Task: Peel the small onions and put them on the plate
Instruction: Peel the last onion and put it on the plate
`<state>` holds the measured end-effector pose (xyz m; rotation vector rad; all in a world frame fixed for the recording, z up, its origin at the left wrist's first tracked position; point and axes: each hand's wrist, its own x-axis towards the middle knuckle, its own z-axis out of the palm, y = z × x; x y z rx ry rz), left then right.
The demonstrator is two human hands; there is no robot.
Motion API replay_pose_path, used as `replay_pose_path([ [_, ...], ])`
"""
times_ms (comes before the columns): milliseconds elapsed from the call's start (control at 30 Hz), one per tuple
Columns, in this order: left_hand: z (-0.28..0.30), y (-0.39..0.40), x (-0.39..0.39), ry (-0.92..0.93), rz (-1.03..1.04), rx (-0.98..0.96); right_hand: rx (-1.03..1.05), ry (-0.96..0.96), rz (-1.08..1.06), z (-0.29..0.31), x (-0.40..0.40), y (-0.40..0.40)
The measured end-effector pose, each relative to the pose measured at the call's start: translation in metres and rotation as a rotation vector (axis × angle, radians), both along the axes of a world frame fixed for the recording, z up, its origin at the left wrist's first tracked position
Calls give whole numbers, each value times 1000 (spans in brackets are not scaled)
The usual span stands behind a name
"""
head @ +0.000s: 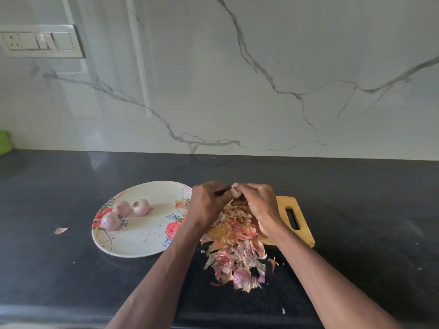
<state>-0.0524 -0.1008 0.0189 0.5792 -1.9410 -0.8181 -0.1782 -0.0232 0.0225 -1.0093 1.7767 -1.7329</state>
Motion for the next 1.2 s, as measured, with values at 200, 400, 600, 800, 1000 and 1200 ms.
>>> replay_pose_path([
  [200, -1, -7, 0, -17, 94, 69, -30, -302, 77, 7, 3, 0],
  [400, -1, -16, -1, -78, 49, 153, -152, -715, 212, 19, -1, 1],
  [600, 6, -11, 4, -68, -13, 98, -153, -730, 199, 14, -2, -2],
  [800, 5, -12, 3, 11, -97, 66, -134, -588, 233, 13, -4, -1],
  [1000, 0, -16, 0, 96, 6, 356, -151, -600, 256, 16, 5, 2],
  [1200, 5, -10, 0, 37, 158, 348, -126, -590, 252, 18, 4, 3],
])
